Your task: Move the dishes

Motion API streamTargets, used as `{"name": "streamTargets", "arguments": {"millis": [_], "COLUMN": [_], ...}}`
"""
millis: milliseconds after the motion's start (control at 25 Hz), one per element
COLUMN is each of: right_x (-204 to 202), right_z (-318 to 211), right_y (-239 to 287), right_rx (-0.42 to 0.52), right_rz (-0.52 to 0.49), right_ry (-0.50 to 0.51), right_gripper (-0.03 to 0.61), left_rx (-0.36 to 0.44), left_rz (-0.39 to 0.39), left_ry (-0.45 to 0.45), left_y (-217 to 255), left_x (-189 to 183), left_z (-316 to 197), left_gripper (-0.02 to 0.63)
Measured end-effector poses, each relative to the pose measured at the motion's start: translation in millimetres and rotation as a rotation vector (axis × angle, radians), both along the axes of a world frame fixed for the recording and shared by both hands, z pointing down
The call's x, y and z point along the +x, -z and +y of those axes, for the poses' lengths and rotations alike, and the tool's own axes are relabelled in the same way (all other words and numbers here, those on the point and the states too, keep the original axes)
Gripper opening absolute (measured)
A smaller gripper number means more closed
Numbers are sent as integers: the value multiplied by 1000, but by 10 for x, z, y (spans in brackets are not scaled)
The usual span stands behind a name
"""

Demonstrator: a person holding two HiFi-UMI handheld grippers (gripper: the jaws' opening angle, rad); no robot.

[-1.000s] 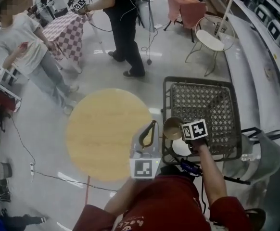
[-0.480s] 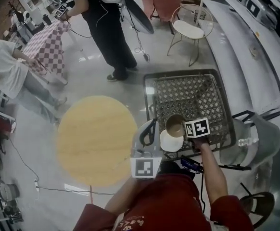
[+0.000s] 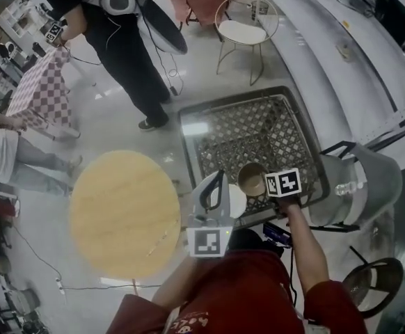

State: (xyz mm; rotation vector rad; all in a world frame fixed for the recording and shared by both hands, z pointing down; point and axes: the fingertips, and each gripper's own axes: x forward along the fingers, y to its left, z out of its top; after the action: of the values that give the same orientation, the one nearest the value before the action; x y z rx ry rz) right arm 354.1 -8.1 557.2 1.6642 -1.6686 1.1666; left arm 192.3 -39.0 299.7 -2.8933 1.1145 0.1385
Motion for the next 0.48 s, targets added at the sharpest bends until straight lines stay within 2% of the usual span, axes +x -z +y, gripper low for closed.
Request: {"name": "streamTargets", "arguments": {"millis": [480], "right_x": [387], "right_z": [68], "right_y": [-473], "right_rx": [-43], "right_rz": [-29], "right_ry": [-40], "right_gripper": [11], "left_rx": [-26], "left_rz": [-9], "left_ry": [-36], "left_y": [-236], "left_x": [525], "left_z": [62], "left_gripper": [6]}}
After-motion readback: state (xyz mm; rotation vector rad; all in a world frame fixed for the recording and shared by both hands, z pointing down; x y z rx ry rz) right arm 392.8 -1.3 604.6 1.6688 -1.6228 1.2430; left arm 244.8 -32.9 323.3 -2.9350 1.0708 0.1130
